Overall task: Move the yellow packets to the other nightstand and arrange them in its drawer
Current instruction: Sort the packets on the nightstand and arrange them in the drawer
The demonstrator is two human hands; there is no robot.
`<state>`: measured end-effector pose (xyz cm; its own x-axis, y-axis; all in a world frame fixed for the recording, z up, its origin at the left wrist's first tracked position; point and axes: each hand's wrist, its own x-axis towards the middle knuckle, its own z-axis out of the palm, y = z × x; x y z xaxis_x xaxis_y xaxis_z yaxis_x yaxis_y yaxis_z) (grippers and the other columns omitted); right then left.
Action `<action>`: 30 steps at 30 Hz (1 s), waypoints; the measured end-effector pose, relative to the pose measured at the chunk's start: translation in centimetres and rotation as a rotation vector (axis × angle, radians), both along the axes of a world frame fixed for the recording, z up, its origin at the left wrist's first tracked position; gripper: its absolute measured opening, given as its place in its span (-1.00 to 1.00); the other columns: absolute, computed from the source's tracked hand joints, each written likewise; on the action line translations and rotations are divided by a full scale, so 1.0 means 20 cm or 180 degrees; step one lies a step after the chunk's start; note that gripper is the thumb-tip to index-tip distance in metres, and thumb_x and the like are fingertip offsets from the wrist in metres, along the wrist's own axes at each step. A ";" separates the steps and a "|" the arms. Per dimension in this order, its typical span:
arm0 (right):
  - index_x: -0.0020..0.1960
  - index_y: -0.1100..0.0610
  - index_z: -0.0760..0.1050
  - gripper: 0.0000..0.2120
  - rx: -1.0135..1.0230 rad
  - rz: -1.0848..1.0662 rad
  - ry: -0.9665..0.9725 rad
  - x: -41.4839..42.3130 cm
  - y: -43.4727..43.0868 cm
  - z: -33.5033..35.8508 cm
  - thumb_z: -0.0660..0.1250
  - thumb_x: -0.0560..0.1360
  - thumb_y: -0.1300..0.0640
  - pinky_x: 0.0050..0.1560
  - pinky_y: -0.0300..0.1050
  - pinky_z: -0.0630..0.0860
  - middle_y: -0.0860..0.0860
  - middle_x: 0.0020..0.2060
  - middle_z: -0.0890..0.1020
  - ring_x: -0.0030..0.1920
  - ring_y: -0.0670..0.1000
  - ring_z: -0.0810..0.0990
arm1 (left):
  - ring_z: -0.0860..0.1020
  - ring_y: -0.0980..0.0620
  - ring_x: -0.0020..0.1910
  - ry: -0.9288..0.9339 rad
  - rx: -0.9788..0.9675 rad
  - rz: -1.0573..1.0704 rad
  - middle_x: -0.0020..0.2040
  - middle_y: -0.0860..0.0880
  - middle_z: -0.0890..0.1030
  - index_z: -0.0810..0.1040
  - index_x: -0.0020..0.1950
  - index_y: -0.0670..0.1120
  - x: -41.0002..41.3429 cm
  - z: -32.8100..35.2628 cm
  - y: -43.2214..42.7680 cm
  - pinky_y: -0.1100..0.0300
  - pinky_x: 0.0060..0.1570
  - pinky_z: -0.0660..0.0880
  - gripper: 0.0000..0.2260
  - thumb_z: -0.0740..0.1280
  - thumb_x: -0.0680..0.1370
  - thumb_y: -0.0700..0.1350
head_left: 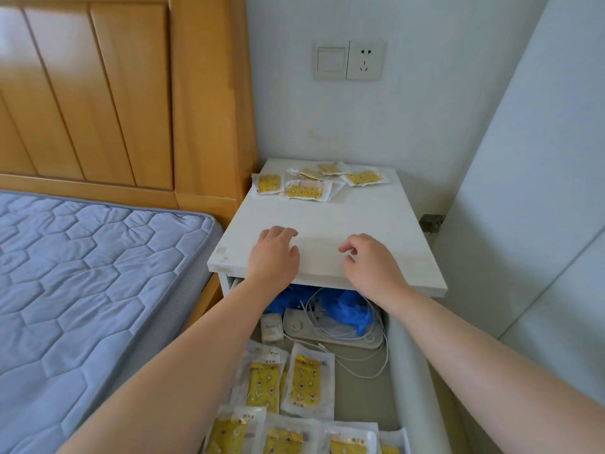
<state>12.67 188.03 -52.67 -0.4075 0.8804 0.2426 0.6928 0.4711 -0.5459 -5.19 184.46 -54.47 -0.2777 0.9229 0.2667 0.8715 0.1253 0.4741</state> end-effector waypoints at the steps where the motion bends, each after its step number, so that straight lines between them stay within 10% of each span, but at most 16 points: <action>1: 0.16 0.15 0.51 -0.75 -0.0036 -0.0001 0.0008 -0.02 0.05 0.00 0.18 0.52 0.27 0.08 -0.20 0.39 0.00 0.15 0.52 0.14 -0.02 0.48 | 0.25 -0.06 0.43 -0.0010 -0.0249 0.0114 0.44 -0.06 0.34 0.32 0.46 -0.07 -0.03 -0.01 0.04 0.07 0.35 0.25 -0.62 0.14 0.63 -0.09; 10: 0.42 0.21 0.23 -0.53 -0.0158 -0.0481 -0.0086 -0.15 0.56 -0.10 0.21 0.55 0.14 0.34 -0.08 0.23 0.10 0.40 0.26 0.41 0.10 0.20 | -0.10 -0.09 0.56 0.0384 -0.0887 0.0635 0.59 -0.09 -0.10 -0.11 0.58 0.02 -0.26 -0.05 0.39 -0.07 0.49 -0.03 -0.42 0.00 0.63 0.18; 25: 0.50 -0.09 0.13 -0.53 0.0704 -0.0736 -0.0930 -0.38 1.27 -0.15 -0.03 0.62 -0.12 0.44 0.26 -0.11 0.07 0.55 -0.04 0.53 0.12 -0.08 | -0.25 -0.07 0.54 0.1191 0.0021 0.0340 0.59 -0.01 -0.16 -0.12 0.55 0.22 -0.38 -0.05 1.04 -0.24 0.45 -0.19 -0.50 -0.10 0.62 0.24; 30: 0.51 -0.15 0.09 -0.55 0.0751 -0.0607 -0.1046 -0.41 1.40 -0.15 -0.07 0.62 -0.09 0.44 0.27 -0.20 -0.02 0.55 -0.12 0.54 0.08 -0.16 | -0.18 -0.08 0.56 0.1157 -0.0590 -0.0088 0.58 0.03 -0.18 -0.15 0.53 0.28 -0.39 -0.05 1.16 -0.25 0.46 -0.15 -0.44 -0.03 0.57 0.32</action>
<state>4.47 216.07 -55.70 -0.3323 0.8834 0.3304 0.8981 0.4033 -0.1751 -12.89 207.68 -55.39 -0.1704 0.9703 0.1714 0.9824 0.1537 0.1064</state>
